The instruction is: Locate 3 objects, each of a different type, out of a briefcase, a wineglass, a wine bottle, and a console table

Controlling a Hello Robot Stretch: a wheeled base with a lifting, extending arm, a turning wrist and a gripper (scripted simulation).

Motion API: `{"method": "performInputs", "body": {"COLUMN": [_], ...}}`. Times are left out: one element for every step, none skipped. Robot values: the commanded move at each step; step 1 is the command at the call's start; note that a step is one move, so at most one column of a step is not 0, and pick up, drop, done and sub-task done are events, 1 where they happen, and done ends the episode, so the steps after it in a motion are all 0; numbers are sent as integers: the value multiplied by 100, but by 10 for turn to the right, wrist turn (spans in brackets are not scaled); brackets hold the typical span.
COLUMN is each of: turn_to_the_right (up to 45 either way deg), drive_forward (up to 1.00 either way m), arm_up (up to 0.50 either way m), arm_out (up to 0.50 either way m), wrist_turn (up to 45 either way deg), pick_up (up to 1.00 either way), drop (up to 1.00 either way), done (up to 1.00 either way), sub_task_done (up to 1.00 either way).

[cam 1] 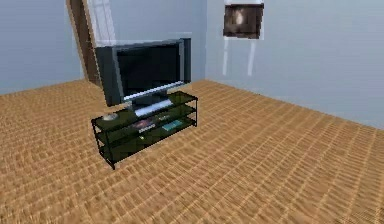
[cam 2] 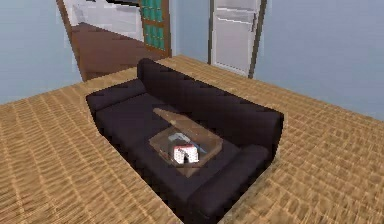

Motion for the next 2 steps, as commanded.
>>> {"method": "performInputs", "body": {"turn_to_the_right": [450, 0], "drive_forward": [0, 100], "arm_up": [0, 0], "arm_out": [0, 0], "wrist_turn": [0, 0], "pick_up": [0, 0], "drop": [0, 0], "done": [0, 0], "sub_task_done": [0, 0]}}
